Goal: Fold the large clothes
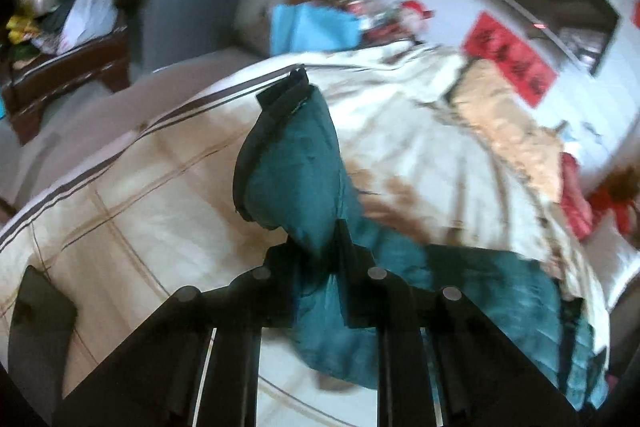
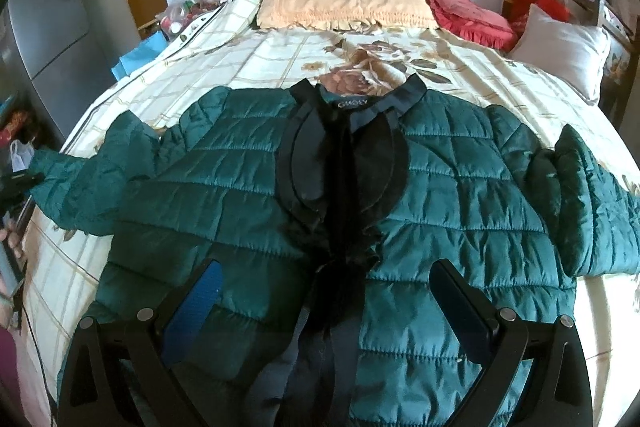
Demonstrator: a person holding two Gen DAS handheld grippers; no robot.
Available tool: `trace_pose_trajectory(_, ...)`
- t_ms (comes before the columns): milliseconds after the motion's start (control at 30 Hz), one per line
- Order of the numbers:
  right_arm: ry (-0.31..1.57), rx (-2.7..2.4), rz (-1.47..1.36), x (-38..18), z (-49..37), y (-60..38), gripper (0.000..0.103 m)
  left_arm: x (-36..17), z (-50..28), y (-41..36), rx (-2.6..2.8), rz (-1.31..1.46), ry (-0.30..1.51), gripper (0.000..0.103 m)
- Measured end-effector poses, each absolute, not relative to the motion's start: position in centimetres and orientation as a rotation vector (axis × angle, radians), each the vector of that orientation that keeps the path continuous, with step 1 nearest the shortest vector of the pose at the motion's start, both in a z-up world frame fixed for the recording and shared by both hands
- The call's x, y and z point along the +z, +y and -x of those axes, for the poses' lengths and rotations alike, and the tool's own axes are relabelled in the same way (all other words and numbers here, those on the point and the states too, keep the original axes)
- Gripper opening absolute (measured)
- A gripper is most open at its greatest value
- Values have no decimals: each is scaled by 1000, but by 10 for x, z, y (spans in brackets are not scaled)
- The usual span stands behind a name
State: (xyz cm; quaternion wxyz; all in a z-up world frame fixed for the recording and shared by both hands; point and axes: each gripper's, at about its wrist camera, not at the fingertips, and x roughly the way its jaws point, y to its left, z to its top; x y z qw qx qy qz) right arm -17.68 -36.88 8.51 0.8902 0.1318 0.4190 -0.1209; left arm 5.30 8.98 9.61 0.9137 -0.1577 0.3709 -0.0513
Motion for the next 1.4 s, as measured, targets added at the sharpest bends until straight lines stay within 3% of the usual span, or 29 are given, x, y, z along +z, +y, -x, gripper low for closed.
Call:
trace_pose_trajectory(467,822,-286,-292,102,219,-391,103,168,28,-52,-423,175,692,13)
trace_pose_trajectory(1400,798,-386,-359,94,273,-453,103,120,98,-269,-696,-41,828,13)
